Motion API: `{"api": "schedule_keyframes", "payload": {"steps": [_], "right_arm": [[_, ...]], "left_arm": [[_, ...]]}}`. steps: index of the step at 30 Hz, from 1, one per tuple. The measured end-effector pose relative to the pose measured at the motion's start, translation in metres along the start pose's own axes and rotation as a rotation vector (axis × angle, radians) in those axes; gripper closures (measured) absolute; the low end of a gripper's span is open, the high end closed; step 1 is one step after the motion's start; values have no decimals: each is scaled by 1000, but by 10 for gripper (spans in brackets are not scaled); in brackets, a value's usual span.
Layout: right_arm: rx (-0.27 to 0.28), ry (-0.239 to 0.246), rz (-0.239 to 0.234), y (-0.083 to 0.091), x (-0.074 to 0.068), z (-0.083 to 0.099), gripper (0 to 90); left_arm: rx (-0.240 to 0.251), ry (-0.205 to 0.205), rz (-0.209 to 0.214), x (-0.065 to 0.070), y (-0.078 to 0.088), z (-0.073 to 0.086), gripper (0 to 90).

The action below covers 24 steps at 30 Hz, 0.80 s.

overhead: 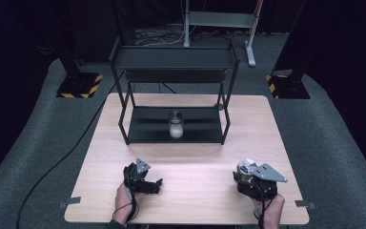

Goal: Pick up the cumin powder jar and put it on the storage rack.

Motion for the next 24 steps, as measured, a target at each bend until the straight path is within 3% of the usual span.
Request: {"api": "schedule_keyframes", "payload": {"steps": [24], "right_arm": [[0,6,-43,-29,2,-15,300]], "left_arm": [[0,-1,0,0,0,0,4]]}}
Point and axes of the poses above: each handheld gripper's, and its own axes: y roughly backward along the jaws, z roughly out of its underside, x roughly to its right, the point moved 9 cm from there along -y, roughly forward along the jaws, and after that the axes turned 7 degrees about y, right-handed, at the moved point
